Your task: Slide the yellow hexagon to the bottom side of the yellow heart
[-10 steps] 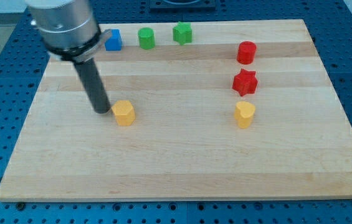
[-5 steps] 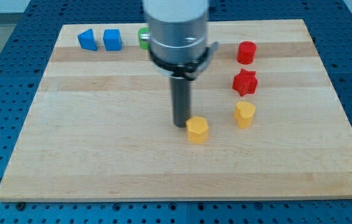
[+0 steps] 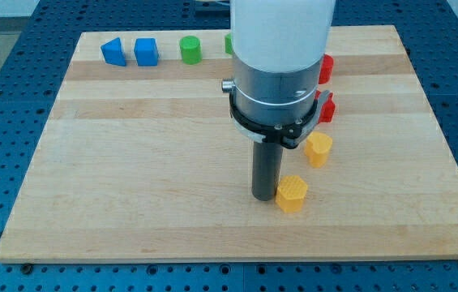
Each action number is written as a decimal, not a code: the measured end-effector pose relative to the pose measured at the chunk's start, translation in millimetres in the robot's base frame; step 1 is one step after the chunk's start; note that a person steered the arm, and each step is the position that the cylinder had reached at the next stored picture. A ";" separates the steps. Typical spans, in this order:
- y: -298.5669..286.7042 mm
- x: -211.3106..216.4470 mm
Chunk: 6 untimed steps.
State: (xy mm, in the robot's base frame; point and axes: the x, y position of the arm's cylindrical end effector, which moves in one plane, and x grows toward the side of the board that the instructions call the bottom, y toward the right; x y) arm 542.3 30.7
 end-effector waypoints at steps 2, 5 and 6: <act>11.1 14.2; 40.2 16.8; -3.5 -57.1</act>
